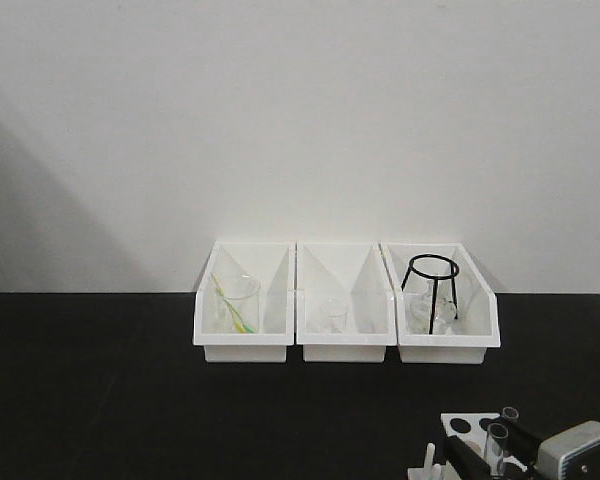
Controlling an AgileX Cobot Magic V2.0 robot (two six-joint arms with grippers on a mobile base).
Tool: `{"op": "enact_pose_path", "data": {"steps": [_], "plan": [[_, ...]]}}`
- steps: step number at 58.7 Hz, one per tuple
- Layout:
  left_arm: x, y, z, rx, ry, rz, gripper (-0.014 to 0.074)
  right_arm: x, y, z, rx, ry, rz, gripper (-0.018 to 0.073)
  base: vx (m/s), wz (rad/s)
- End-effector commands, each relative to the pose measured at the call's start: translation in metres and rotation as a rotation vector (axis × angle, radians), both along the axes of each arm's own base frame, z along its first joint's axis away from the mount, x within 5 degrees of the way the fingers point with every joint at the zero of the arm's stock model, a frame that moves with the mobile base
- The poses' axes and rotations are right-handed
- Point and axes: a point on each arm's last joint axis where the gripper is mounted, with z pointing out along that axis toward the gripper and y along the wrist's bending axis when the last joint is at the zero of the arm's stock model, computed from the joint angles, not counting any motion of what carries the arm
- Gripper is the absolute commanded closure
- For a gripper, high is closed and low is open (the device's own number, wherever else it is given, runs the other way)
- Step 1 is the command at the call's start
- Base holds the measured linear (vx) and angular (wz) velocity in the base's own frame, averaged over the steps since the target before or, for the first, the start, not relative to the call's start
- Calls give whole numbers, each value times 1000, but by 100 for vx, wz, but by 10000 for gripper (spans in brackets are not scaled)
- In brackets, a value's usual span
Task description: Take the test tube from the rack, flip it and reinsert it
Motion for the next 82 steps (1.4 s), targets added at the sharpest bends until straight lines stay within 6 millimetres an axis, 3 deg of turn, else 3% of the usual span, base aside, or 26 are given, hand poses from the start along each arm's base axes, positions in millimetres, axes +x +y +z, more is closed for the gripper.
{"op": "enact_pose_path", "data": {"steps": [1,19,29,47,63,74,82], "plan": [[1,-1,8,3,-98,-11,603,-2,-2,35,83,-179,-13,85,0,0],[1,-1,8,3,-98,-11,603,-48,-13,98,51,-206,-99,85,0,0],[1,-1,8,3,-98,-11,603,-83,-24,119,65,-182,-183,85,0,0],[1,-1,8,3,-98,-11,603,-125,-31,143,71,-306,-228,85,0,0],[1,-1,8,3,-98,-11,603,-132,-32,147,79,-346,-225,87,0,0],[1,-1,8,3,-98,-11,603,-132,-32,145,23,-343,-236,151,0,0],[1,-1,8,3,-98,-11,603,-141,-36,147,15,-354,-275,246,0,0]]}}
